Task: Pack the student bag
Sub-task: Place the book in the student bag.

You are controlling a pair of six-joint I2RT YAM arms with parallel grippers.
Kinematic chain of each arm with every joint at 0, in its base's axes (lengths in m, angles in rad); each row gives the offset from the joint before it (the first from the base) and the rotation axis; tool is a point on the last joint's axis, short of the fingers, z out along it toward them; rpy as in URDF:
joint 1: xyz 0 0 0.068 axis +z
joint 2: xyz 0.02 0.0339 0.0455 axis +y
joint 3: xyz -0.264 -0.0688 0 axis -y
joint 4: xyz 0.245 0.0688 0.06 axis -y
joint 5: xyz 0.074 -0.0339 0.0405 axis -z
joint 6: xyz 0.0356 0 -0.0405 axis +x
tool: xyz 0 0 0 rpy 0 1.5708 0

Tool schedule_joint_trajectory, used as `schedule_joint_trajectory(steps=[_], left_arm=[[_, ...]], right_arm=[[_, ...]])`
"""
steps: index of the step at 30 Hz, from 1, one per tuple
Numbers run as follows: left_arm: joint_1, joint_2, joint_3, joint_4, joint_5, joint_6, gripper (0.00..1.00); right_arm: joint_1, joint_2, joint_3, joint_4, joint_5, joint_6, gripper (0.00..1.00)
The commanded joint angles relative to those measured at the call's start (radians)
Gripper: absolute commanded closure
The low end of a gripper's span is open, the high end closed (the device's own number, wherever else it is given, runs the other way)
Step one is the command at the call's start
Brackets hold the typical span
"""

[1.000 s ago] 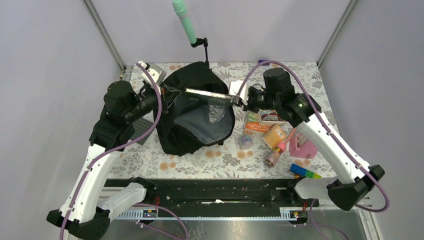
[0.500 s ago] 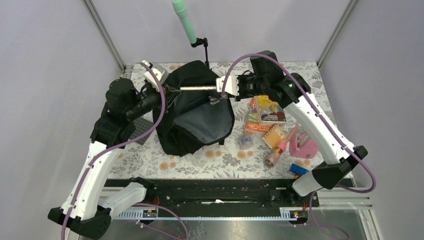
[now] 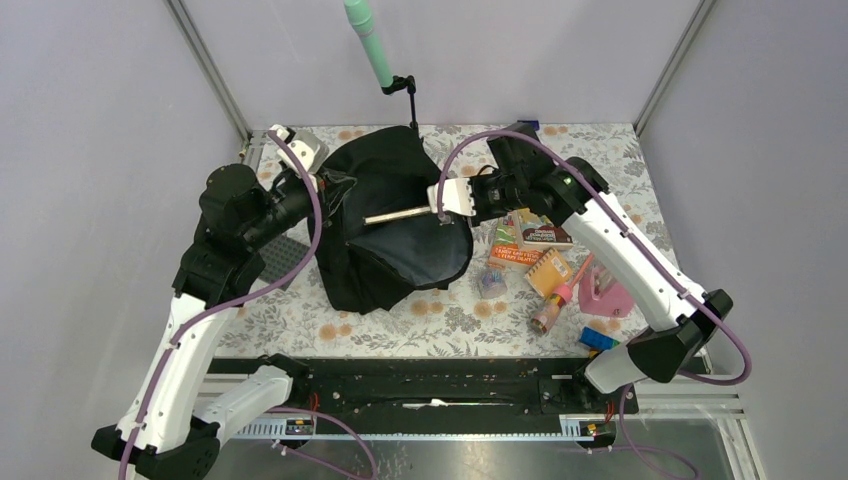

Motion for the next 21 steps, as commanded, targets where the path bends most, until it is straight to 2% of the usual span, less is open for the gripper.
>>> schedule_joint_trajectory(steps=[1,9,13,21], left_arm=[[-0.004,-0.022,0.01,0.122,0.059,0.034,1.0],[-0.003,-0.027,-0.002,0.123,0.147,0.043,1.0],[-0.006,-0.036,-0.023,0.139,0.174,0.037,1.0],[-0.006,-0.04,-0.043,0.159,0.222,0.022,1.0]], right_arm=[[0.012,-0.015,0.122,-0.057,-0.116,0.015,1.0],[0.076,0.14,0.298,-0.187,-0.125,-0.04,1.0],[0.09,0.229,0.38,-0.213,-0.088,-0.074,1.0],[0.094,0.372,0.587,-0.247,-0.122,-0.091,1.0]])
